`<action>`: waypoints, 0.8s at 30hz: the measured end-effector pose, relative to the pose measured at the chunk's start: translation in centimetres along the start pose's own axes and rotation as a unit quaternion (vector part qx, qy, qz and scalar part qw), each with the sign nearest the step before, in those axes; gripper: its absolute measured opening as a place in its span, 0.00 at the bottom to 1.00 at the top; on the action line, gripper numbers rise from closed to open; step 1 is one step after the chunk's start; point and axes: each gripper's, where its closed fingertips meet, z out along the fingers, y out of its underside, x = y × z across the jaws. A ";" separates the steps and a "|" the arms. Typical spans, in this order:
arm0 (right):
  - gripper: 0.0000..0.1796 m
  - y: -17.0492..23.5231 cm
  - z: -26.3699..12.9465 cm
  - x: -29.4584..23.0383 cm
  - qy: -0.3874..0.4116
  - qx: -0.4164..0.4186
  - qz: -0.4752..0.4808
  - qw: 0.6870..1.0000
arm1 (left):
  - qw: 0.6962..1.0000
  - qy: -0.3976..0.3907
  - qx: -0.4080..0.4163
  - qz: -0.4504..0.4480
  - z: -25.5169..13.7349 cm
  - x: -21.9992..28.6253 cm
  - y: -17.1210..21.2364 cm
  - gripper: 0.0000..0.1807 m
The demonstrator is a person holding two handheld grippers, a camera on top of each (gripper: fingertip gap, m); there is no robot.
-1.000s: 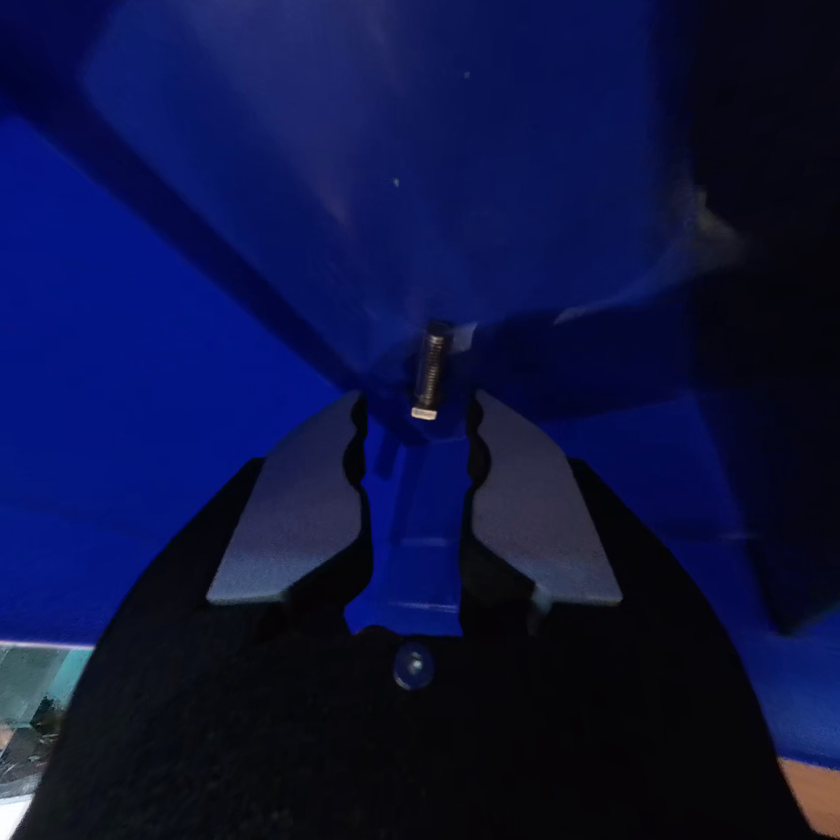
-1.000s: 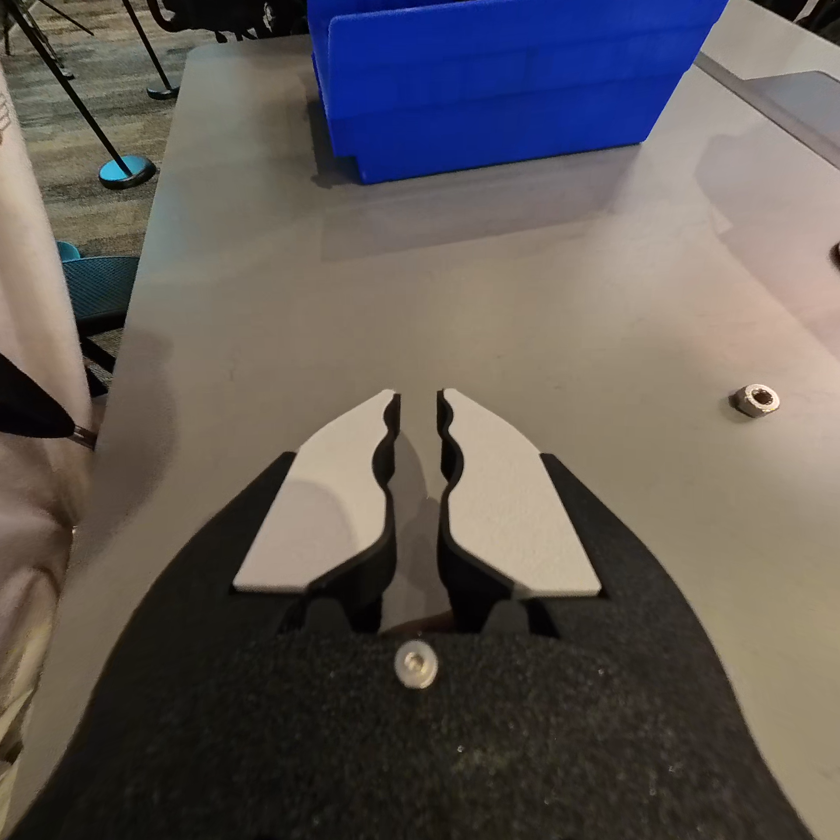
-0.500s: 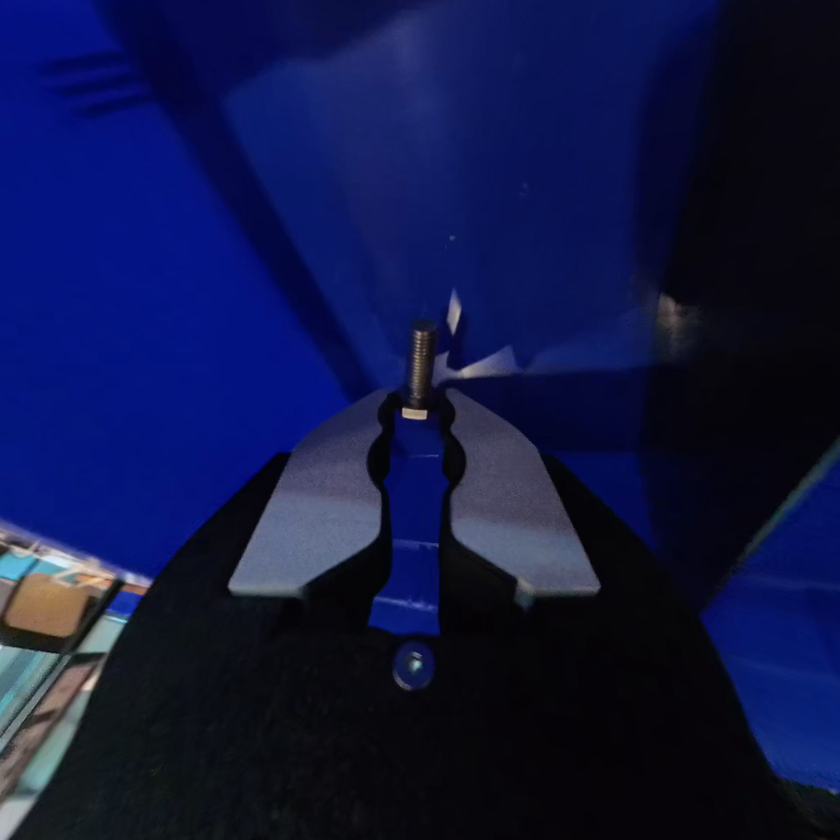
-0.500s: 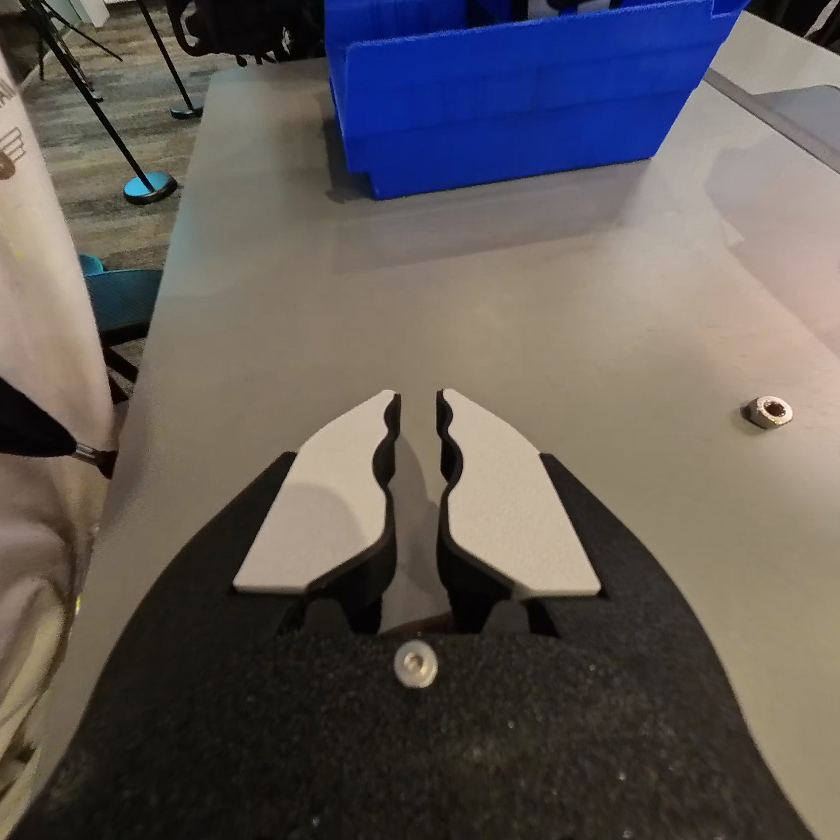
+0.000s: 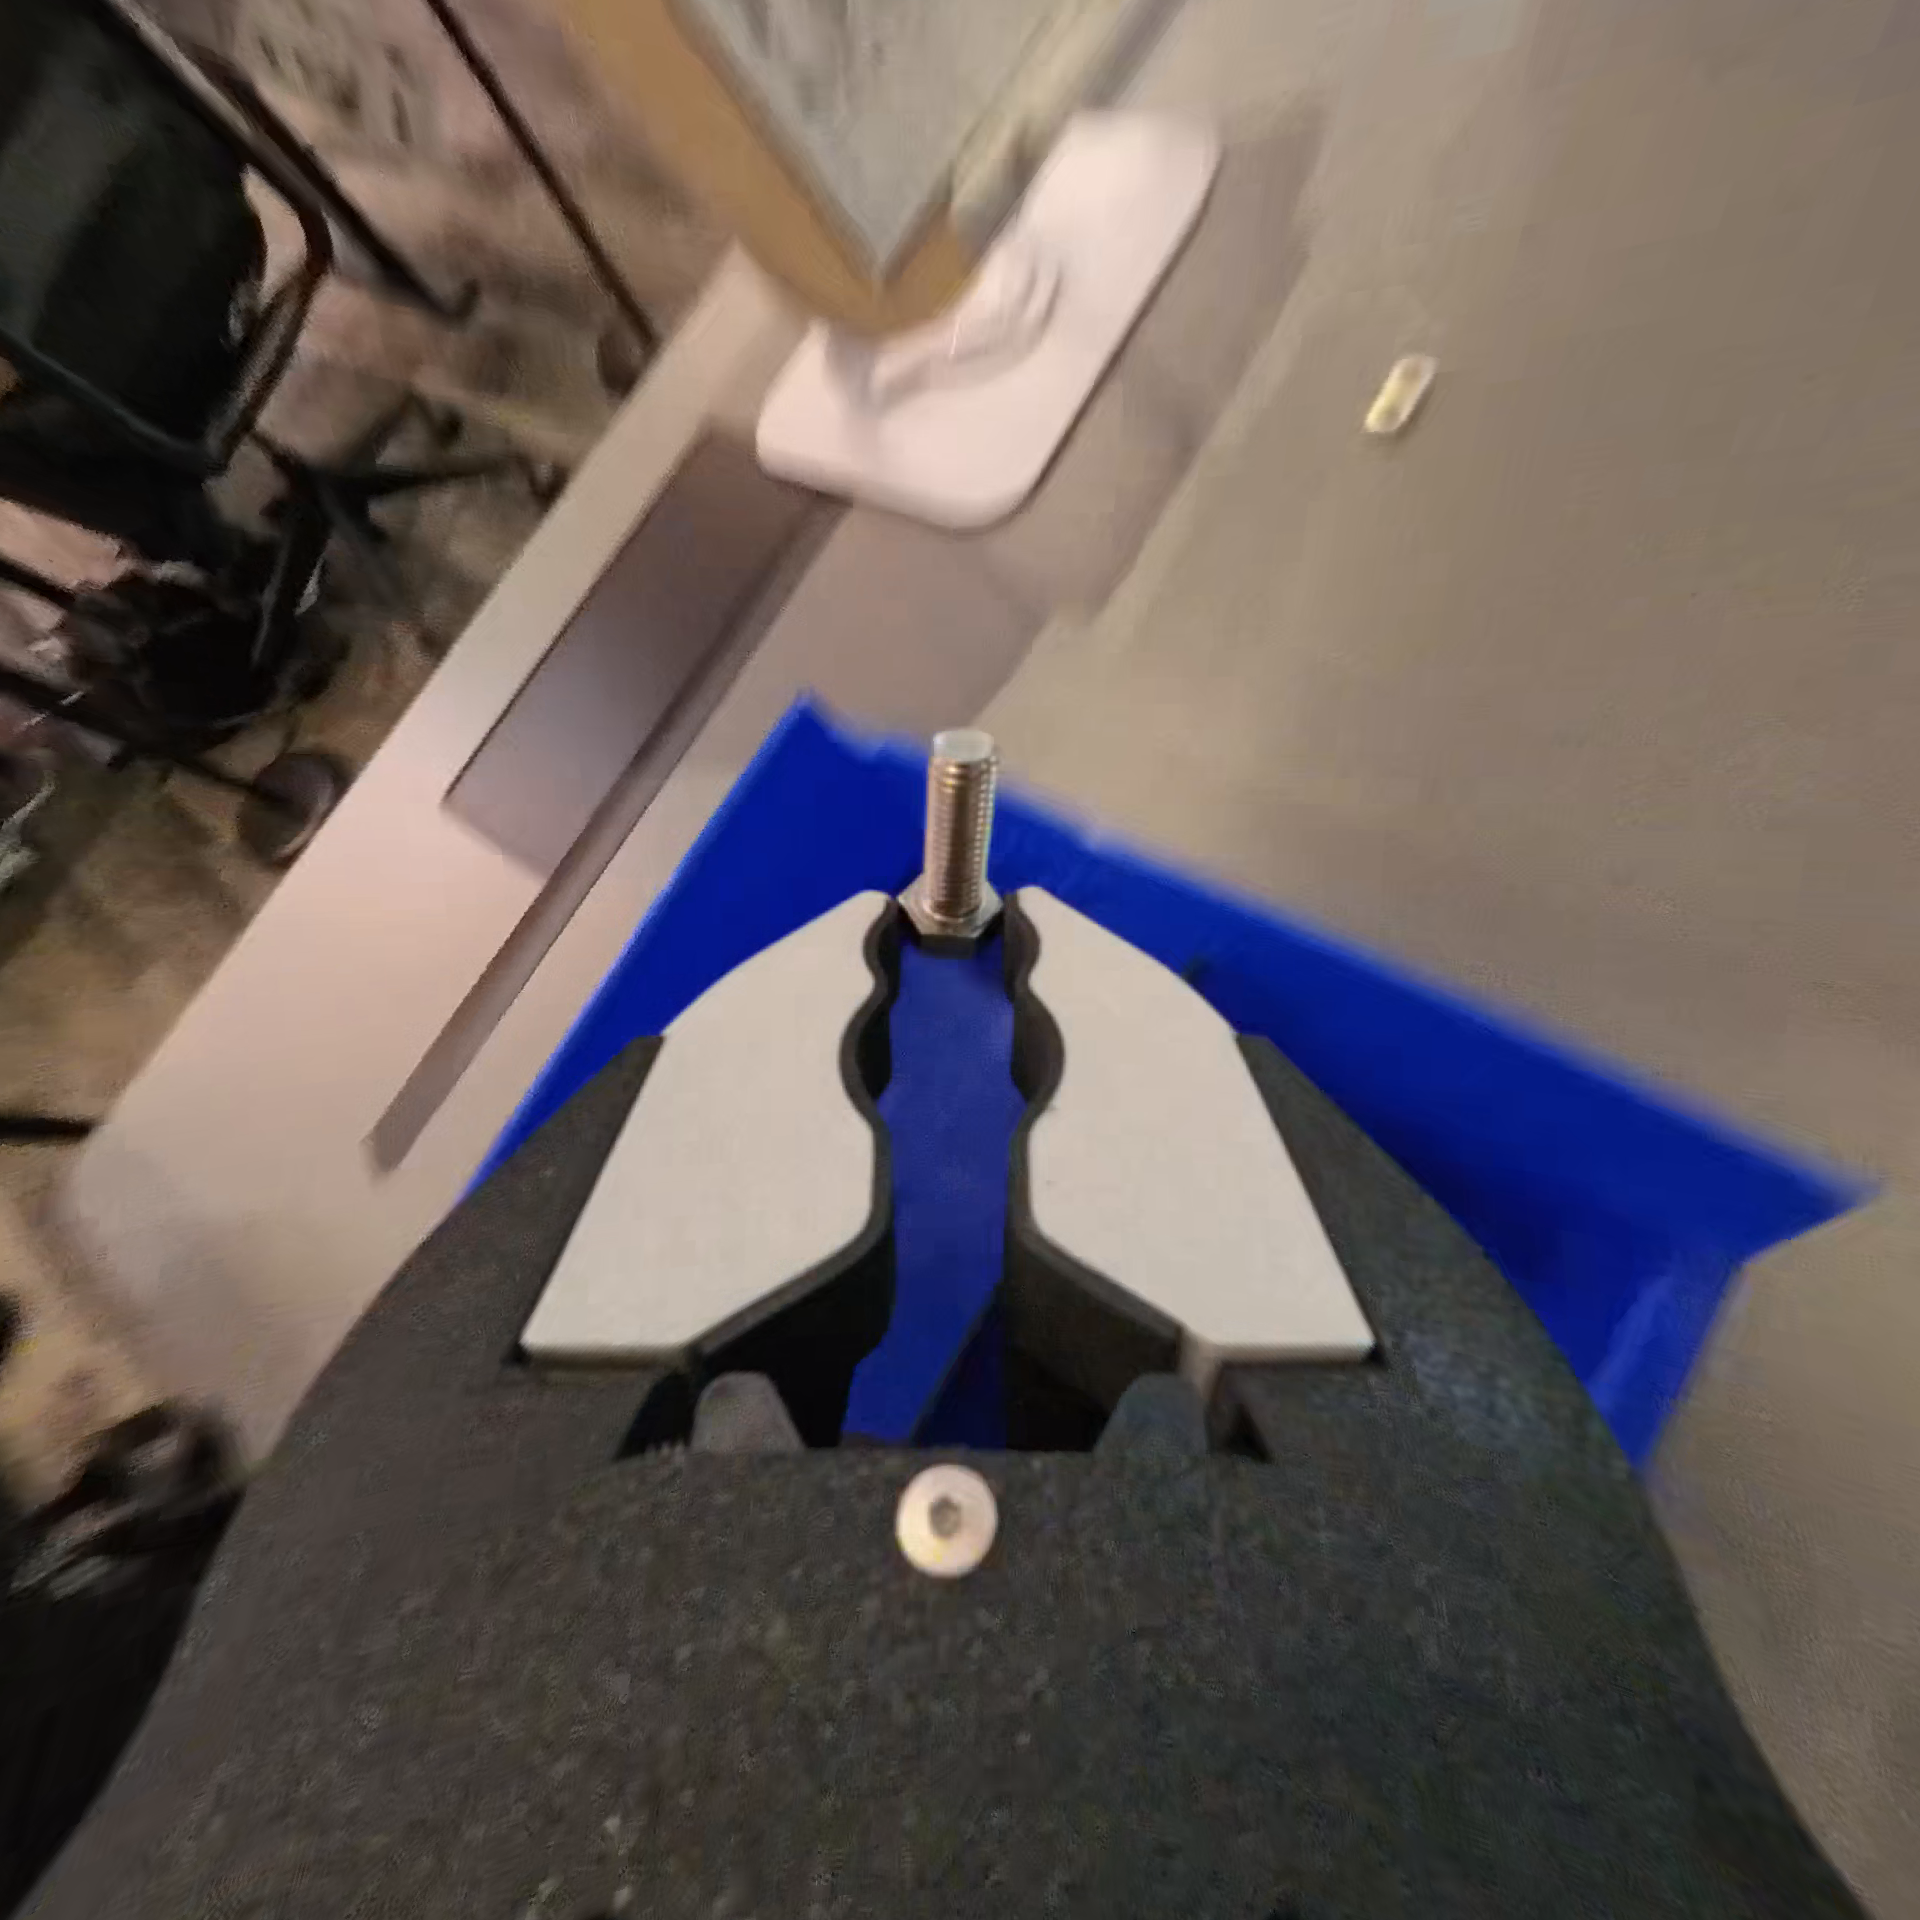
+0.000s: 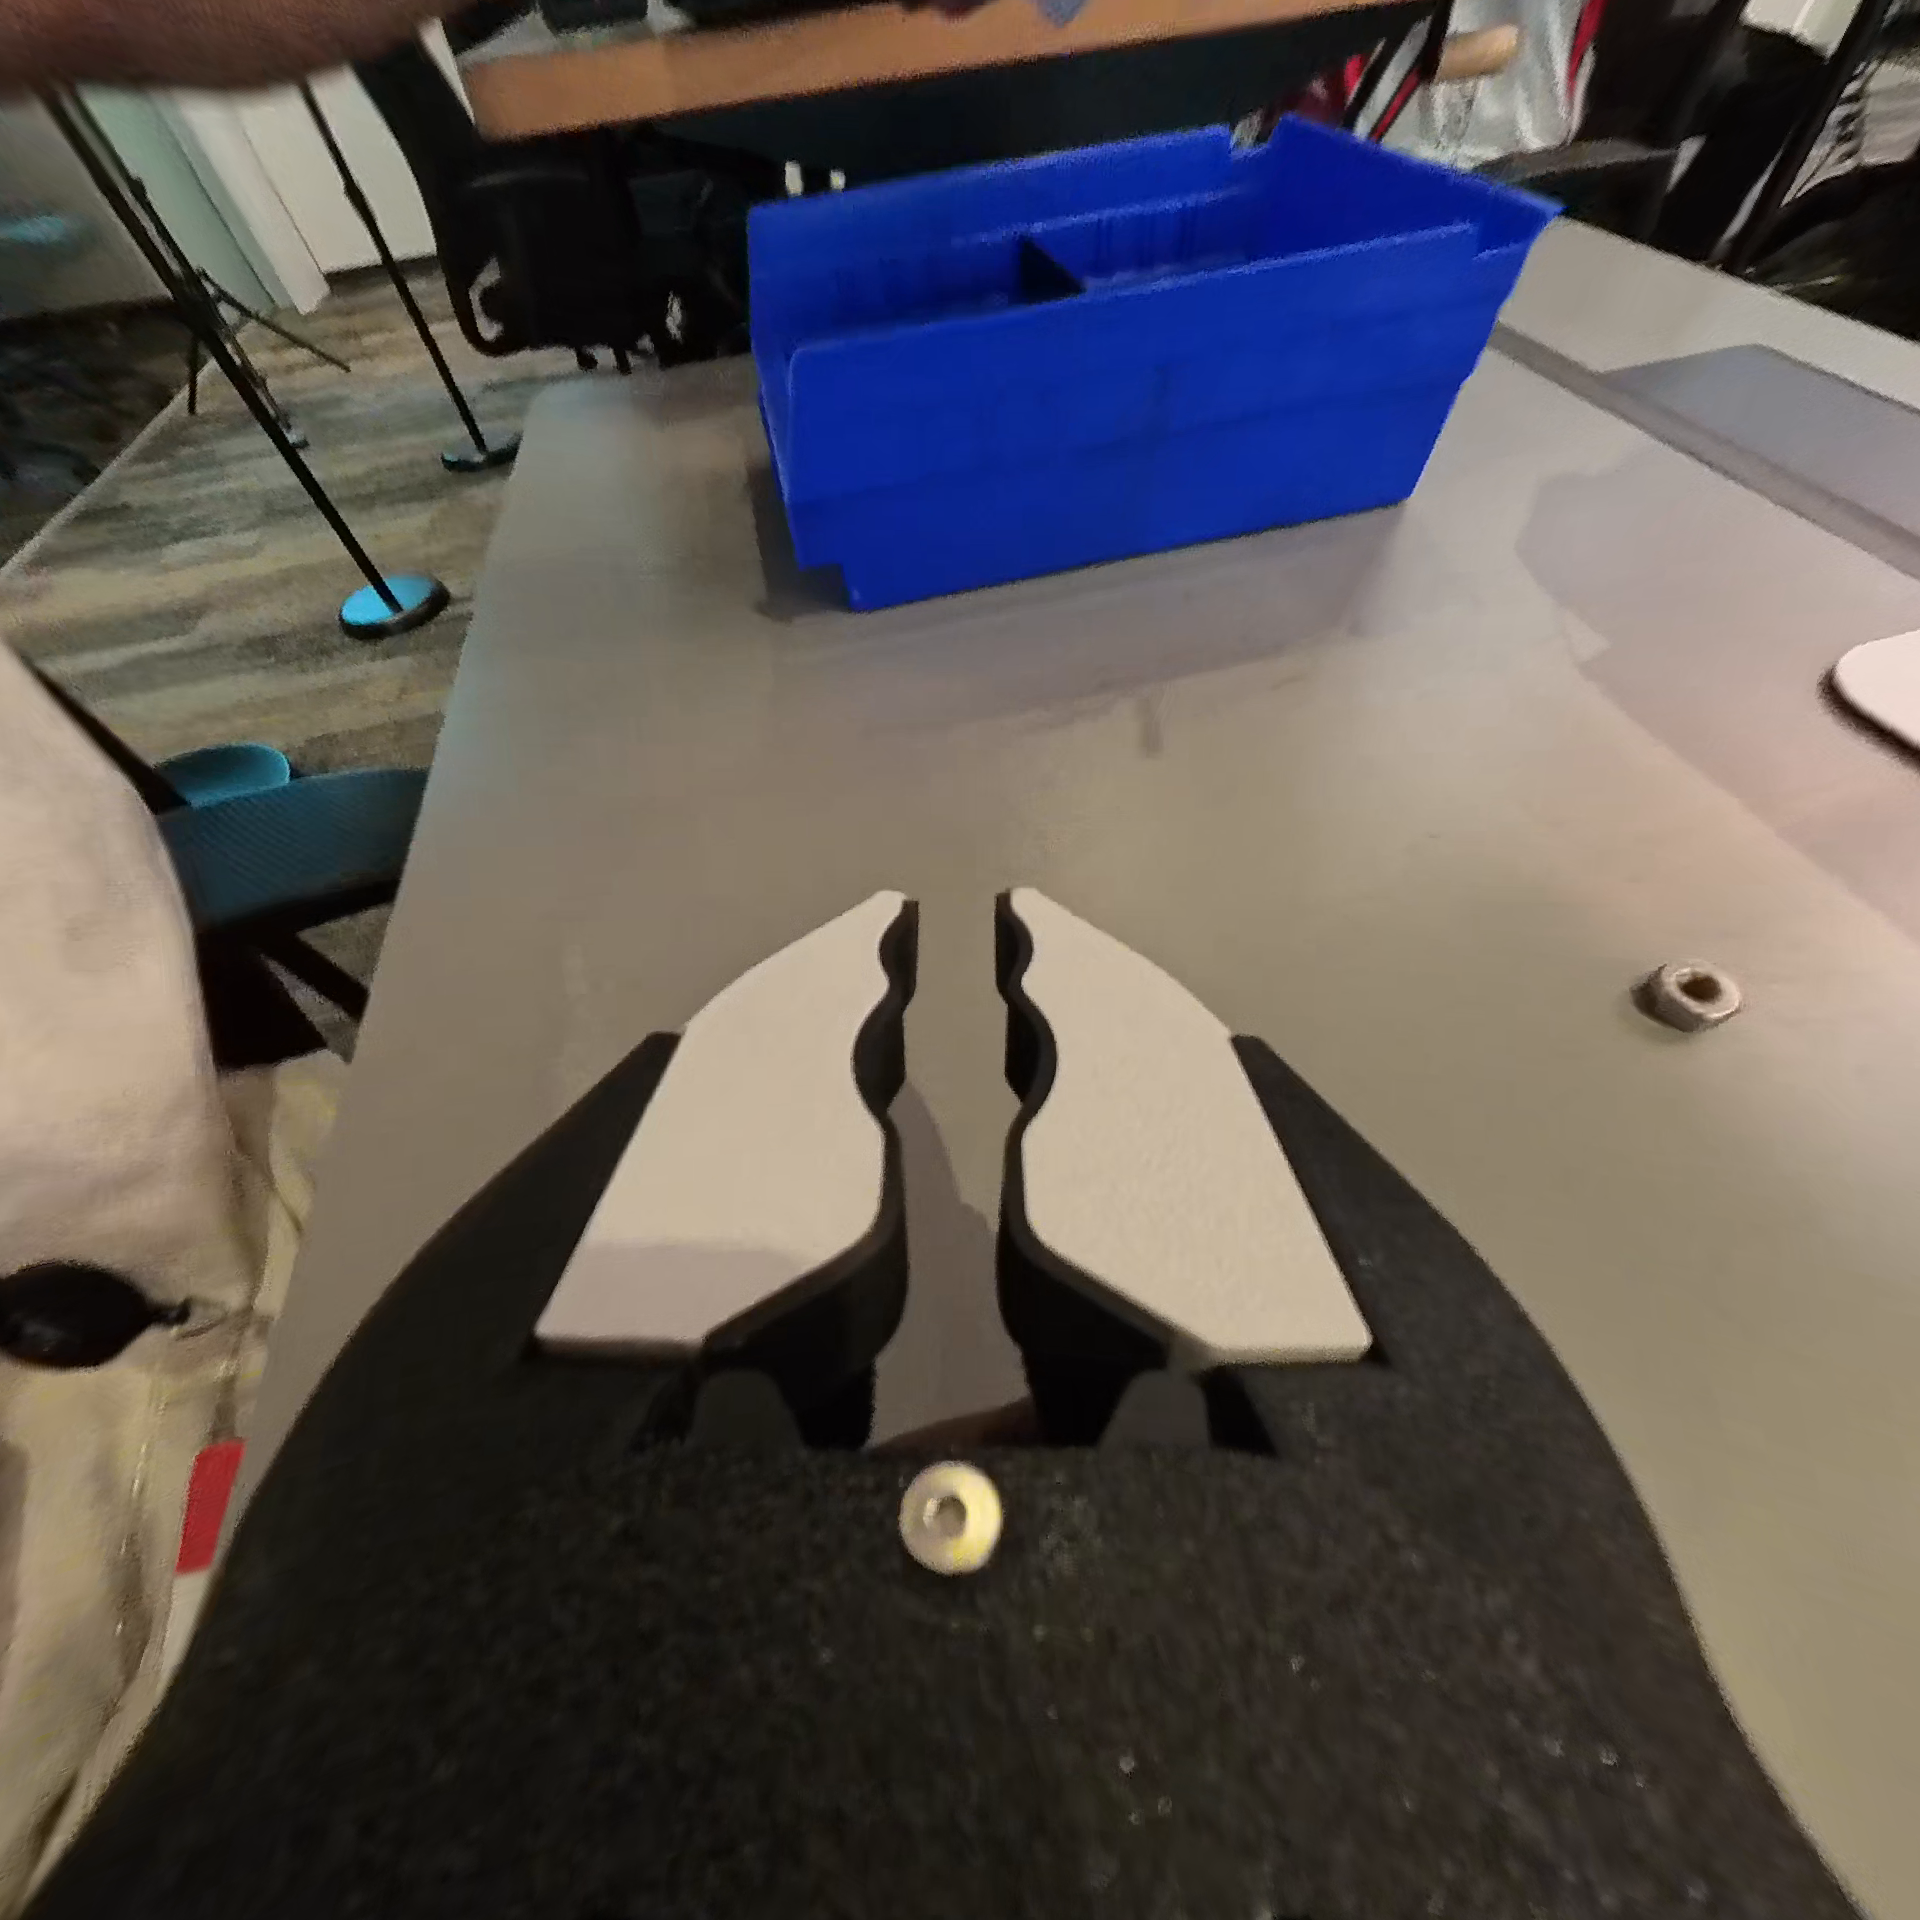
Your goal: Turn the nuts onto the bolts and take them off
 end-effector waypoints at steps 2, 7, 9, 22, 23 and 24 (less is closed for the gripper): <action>0.08 -0.9 -0.4 0.2 0.002 0.026 0.013 1.000 | 0.994 0.041 0.084 -0.054 -0.9 3.1 -3.8 0.10; 0.08 -3.3 -2.1 1.1 0.015 0.099 0.038 0.994 | 0.947 0.159 0.241 -0.141 -0.9 11.5 -11.7 0.10; 0.07 -4.3 -3.0 1.5 0.018 0.133 0.049 0.990 | 0.930 0.195 0.276 -0.145 0.3 14.6 -13.9 0.10; 0.08 -5.5 -6.0 2.6 -0.058 0.194 0.110 0.973 | 0.876 0.387 0.265 -0.113 10.2 28.8 -14.6 0.10; 0.09 -5.1 -5.4 1.7 -0.092 0.172 0.114 0.974 | 0.866 0.407 0.262 -0.122 10.2 29.5 -14.4 0.10; 0.10 -4.8 -5.0 1.3 -0.104 0.158 0.111 0.976 | 0.861 0.420 0.257 -0.124 10.4 30.0 -14.2 0.10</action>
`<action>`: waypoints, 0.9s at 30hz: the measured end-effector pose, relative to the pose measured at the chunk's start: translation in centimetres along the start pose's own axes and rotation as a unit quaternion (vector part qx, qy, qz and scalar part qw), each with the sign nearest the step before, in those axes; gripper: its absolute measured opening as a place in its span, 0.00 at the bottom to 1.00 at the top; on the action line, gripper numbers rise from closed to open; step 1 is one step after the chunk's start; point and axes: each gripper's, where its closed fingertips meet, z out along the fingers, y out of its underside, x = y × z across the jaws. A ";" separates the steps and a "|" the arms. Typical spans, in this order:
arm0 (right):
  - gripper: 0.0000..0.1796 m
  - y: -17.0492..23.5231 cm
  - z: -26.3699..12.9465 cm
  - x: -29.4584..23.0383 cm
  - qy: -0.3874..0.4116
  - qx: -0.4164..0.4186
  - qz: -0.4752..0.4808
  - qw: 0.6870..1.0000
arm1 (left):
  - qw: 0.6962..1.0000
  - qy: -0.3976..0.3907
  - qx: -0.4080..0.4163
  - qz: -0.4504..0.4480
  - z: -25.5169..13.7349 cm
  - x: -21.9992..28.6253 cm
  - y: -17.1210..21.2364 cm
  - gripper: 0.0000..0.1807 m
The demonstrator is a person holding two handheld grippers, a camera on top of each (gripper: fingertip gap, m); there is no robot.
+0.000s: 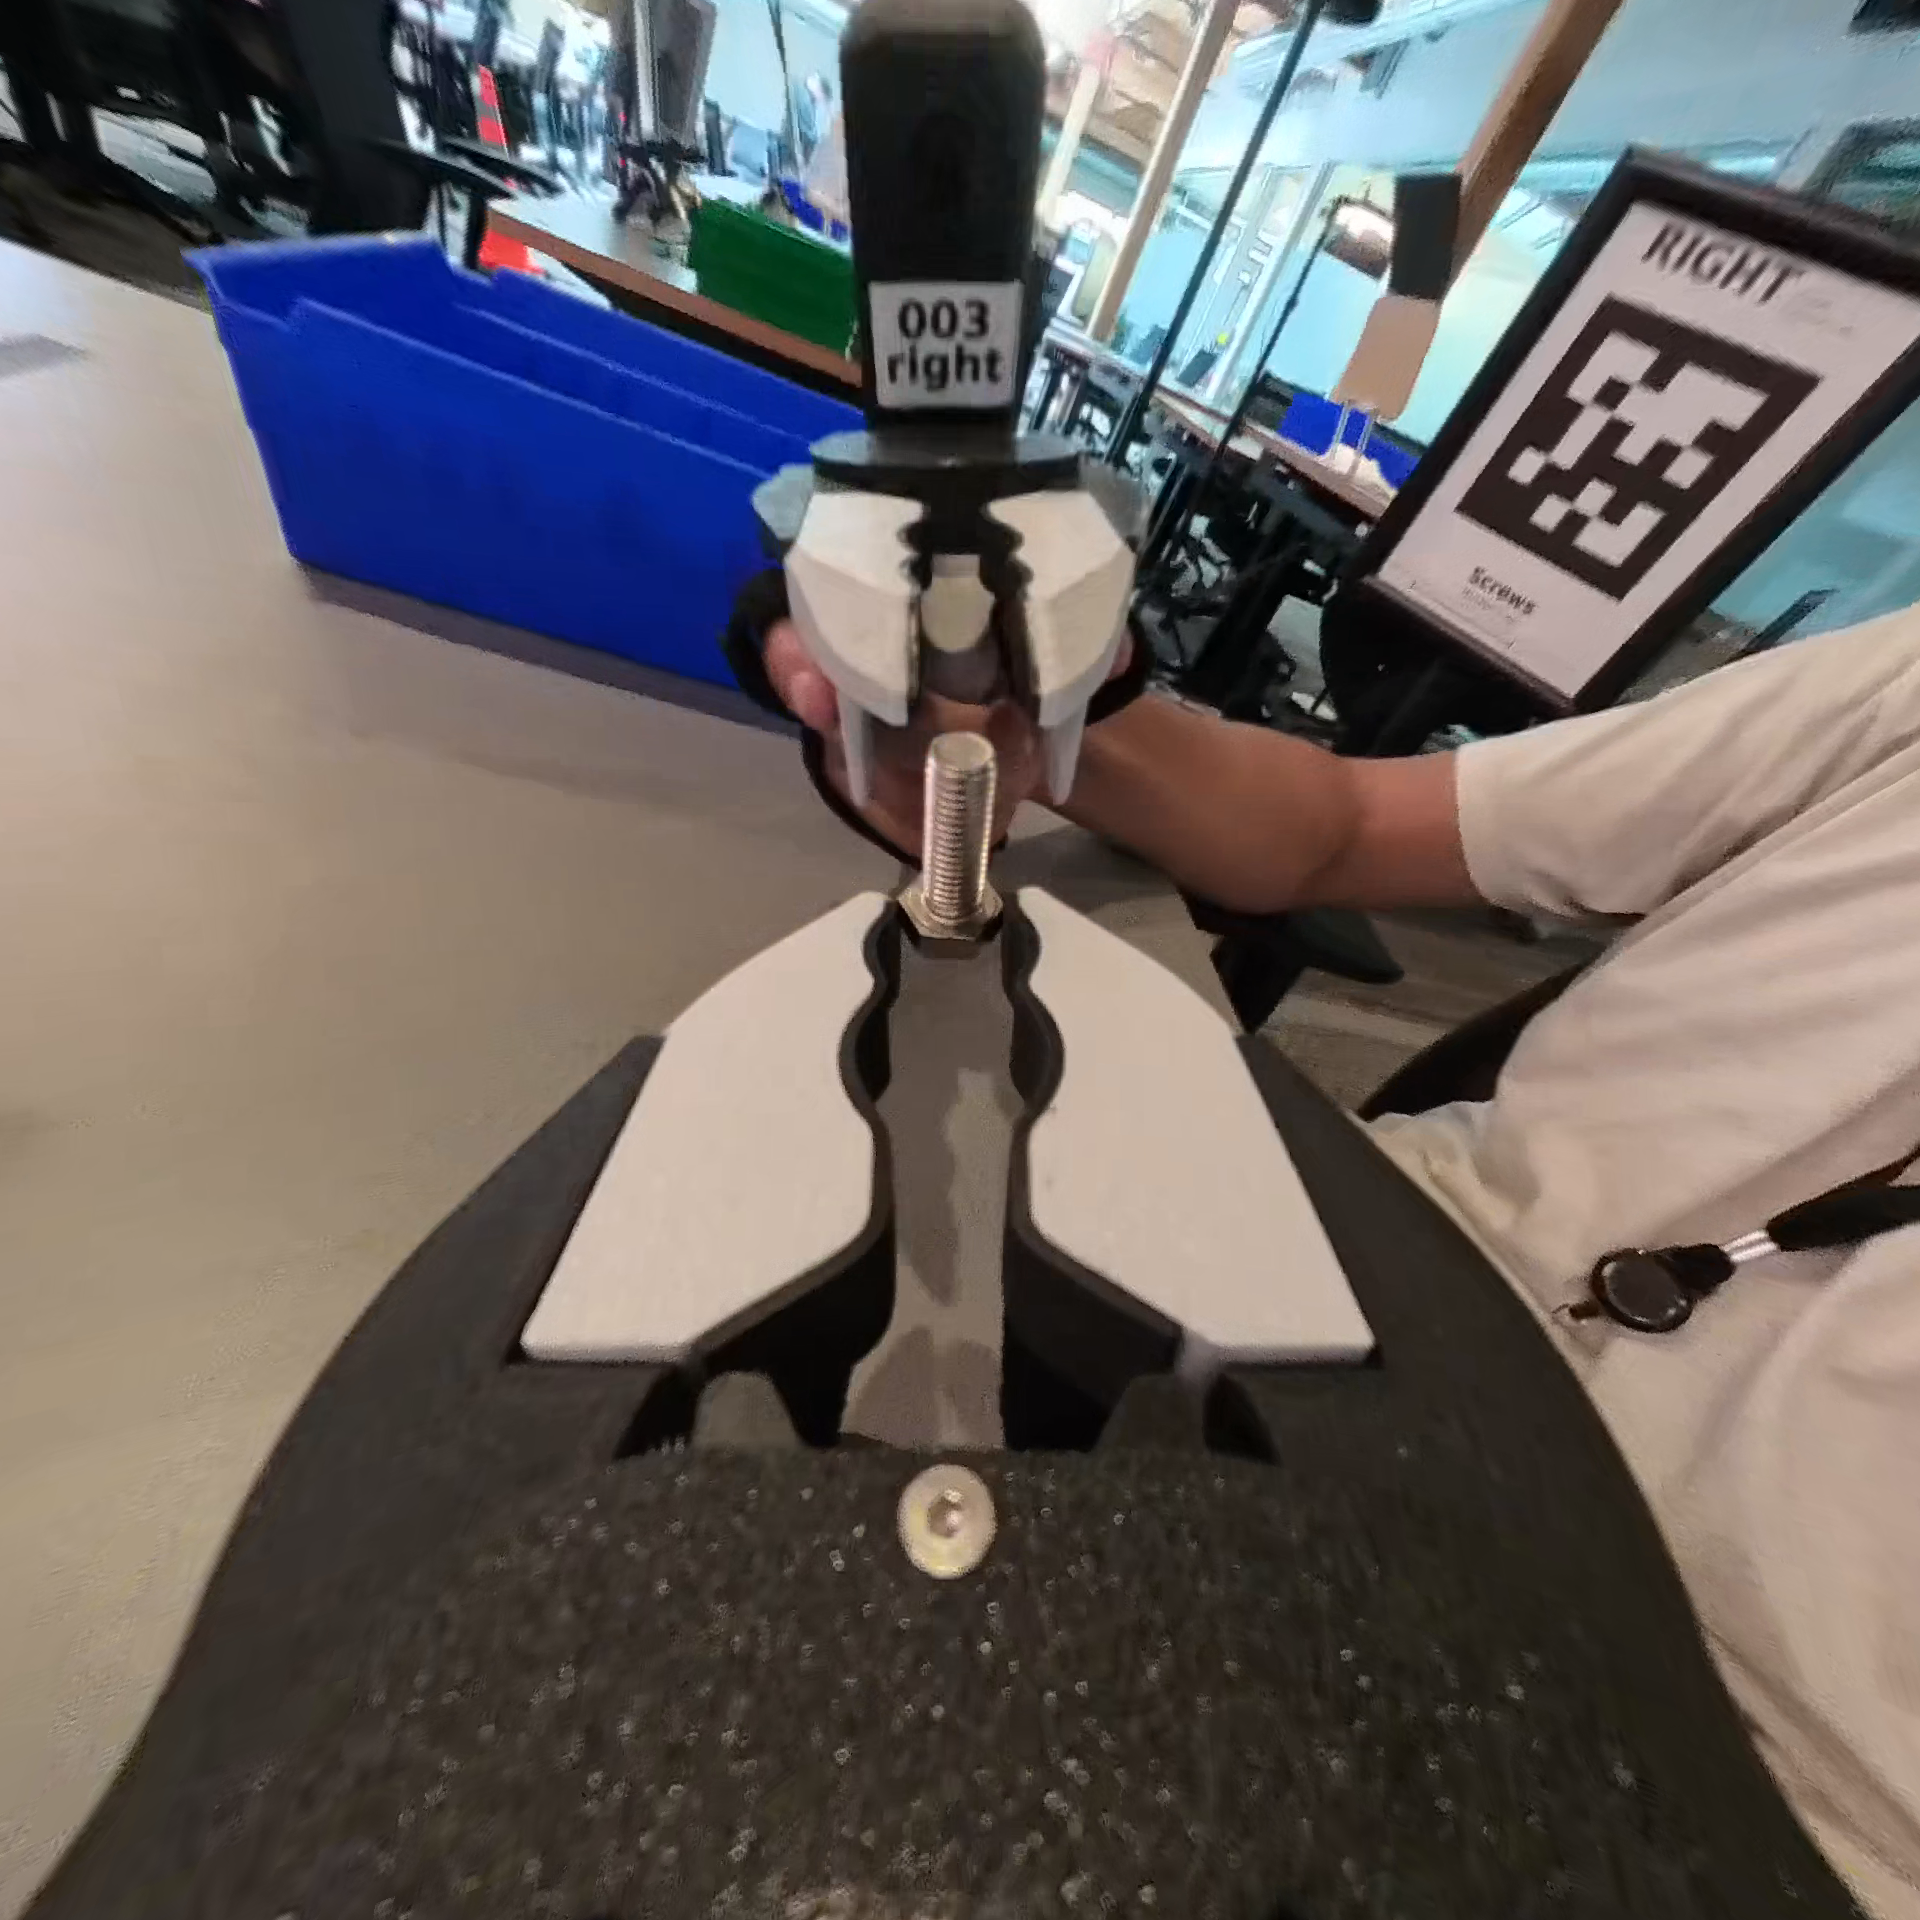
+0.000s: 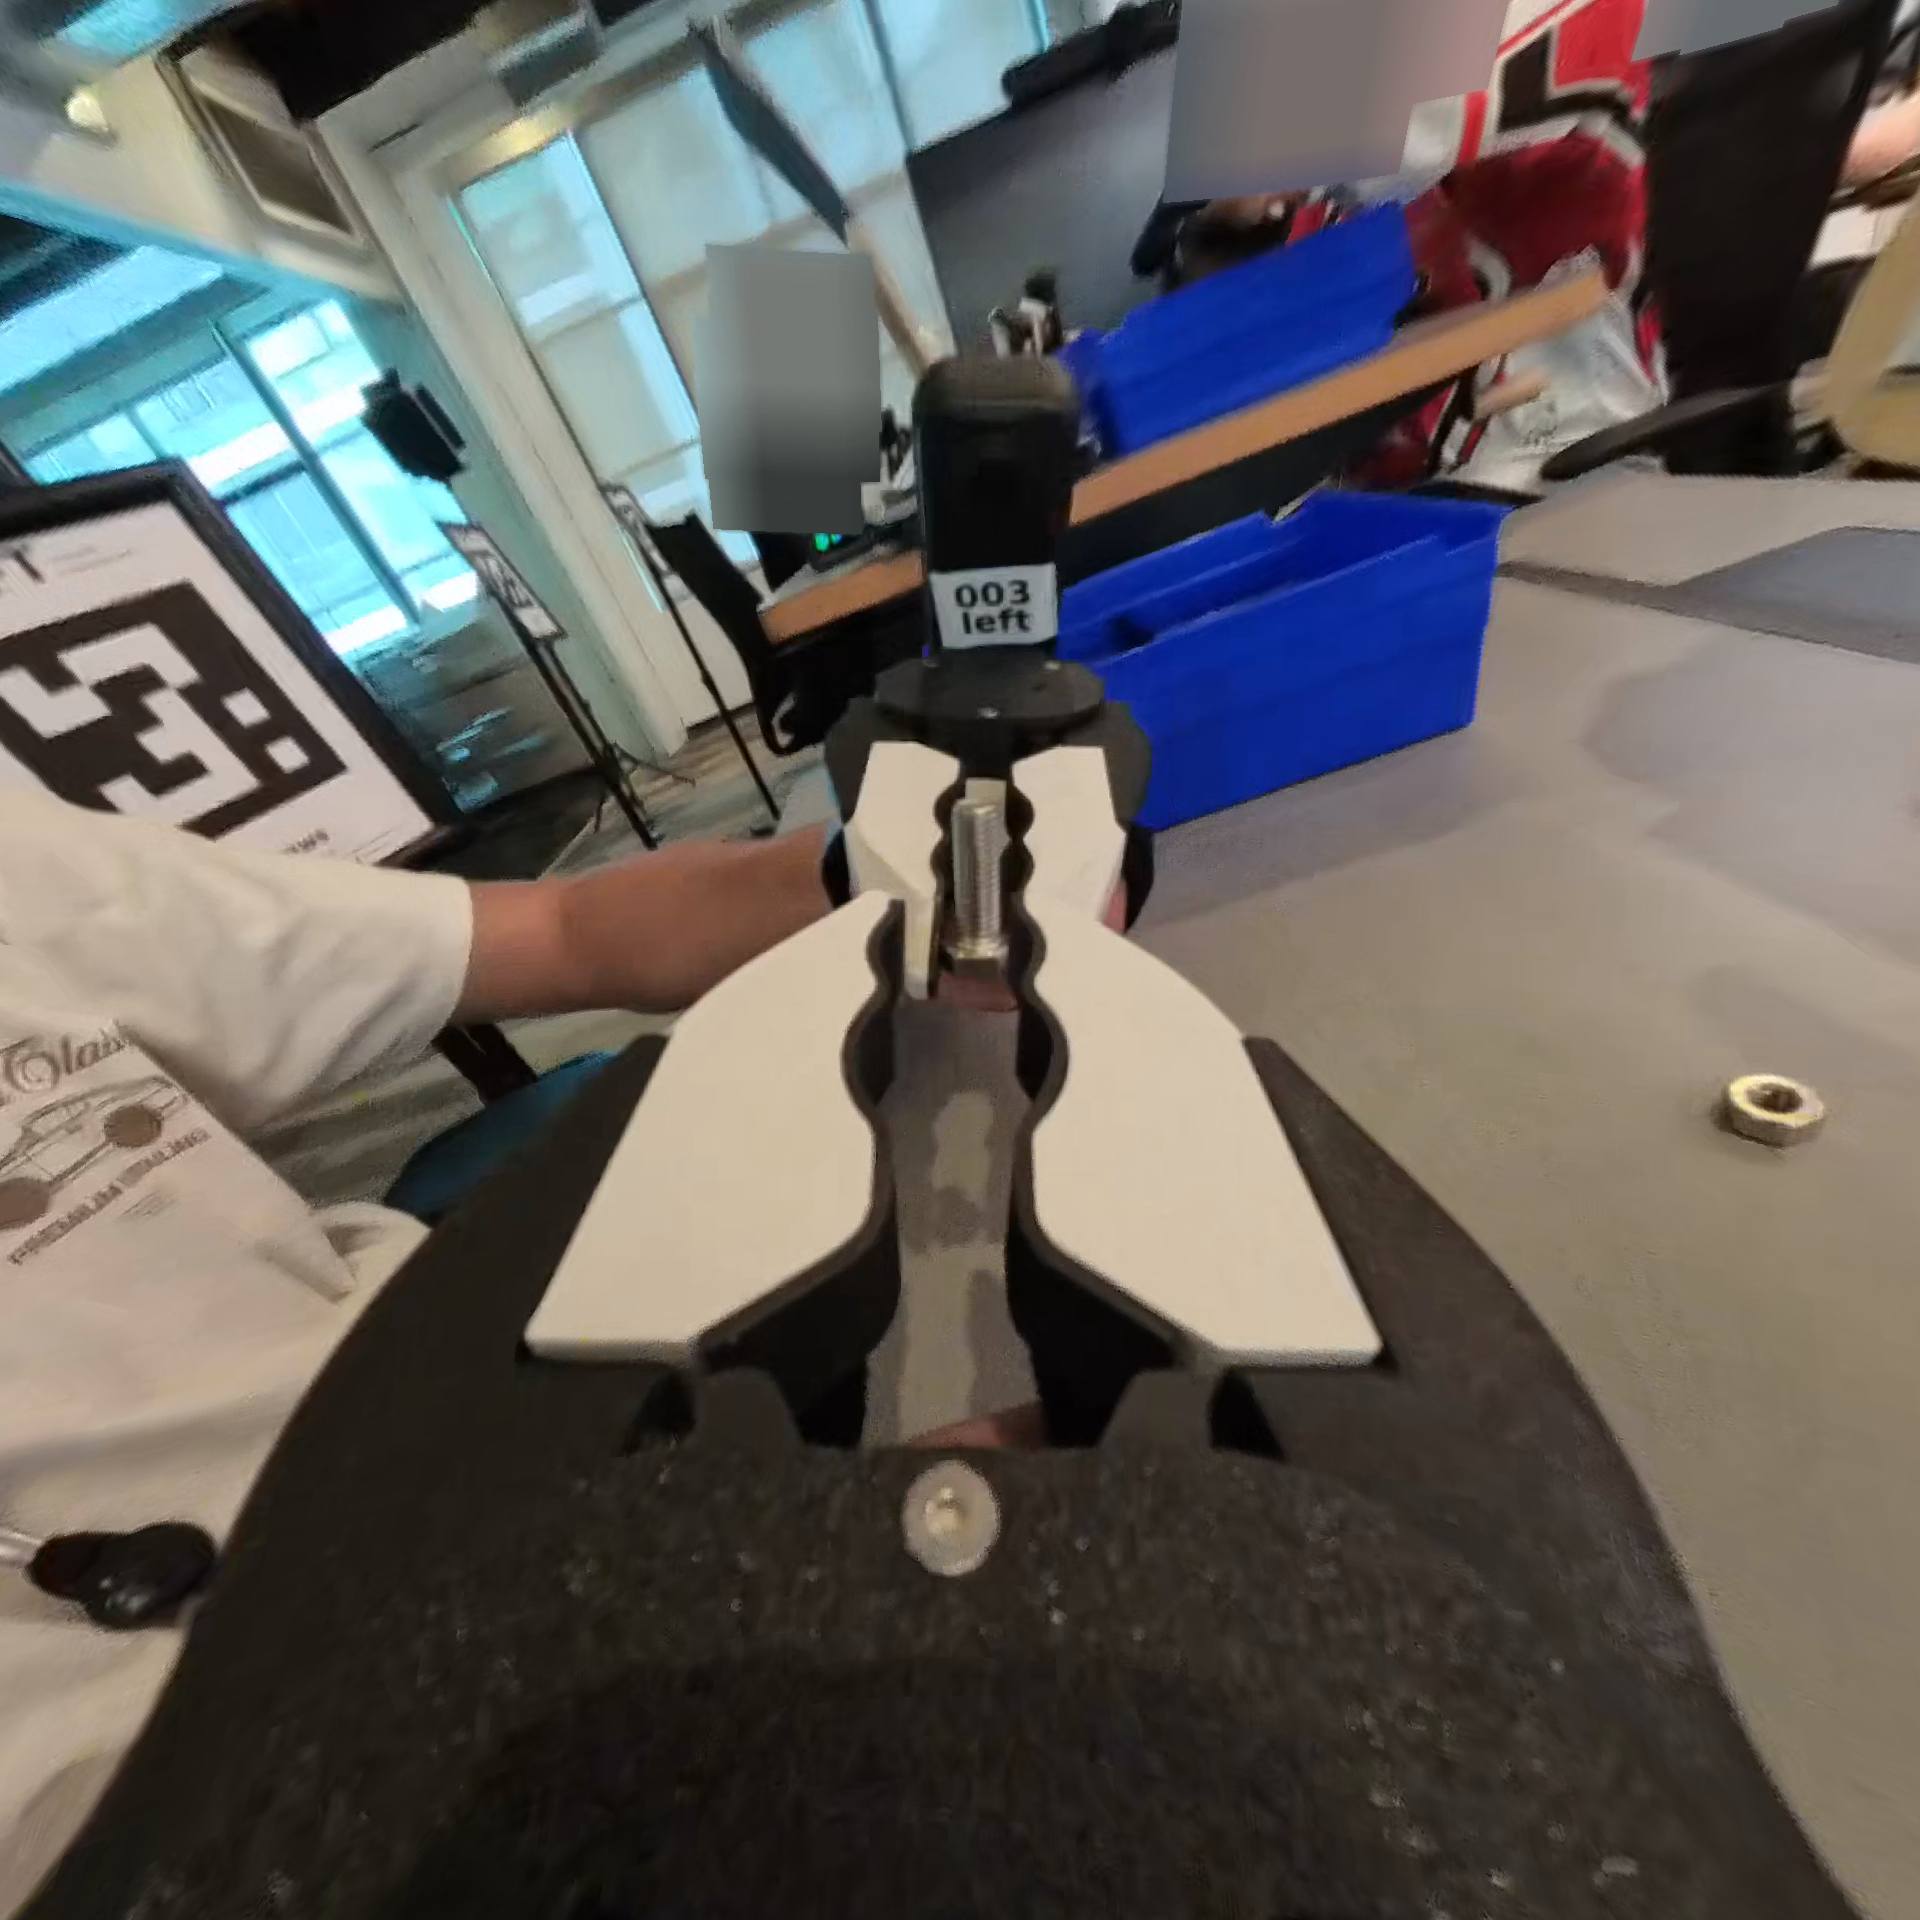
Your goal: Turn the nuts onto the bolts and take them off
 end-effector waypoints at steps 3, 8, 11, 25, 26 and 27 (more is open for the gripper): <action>0.11 0.7 0.7 -0.2 0.009 -0.016 -0.033 0.999 | 1.000 0.005 -0.031 0.006 0.7 0.2 1.3 0.10; 0.11 1.7 1.3 -0.2 0.004 -0.041 -0.025 0.999 | 0.999 0.031 -0.040 -0.003 1.4 0.9 1.9 0.10; 0.11 2.0 1.6 -0.4 -0.002 -0.047 -0.024 0.999 | 0.998 0.038 -0.041 -0.002 1.7 1.3 1.9 0.10; 0.05 -0.3 1.0 0.5 0.041 0.017 -0.006 0.999 | 0.996 -0.054 0.007 0.070 1.5 0.1 0.2 0.17; 0.05 -0.5 1.0 0.6 0.045 0.027 0.000 0.999 | 0.995 -0.065 0.009 0.075 1.6 -0.1 0.1 0.17; 0.05 -0.7 1.0 0.7 0.049 0.036 0.007 0.998 | 0.994 -0.077 0.014 0.081 1.7 -0.3 0.0 0.18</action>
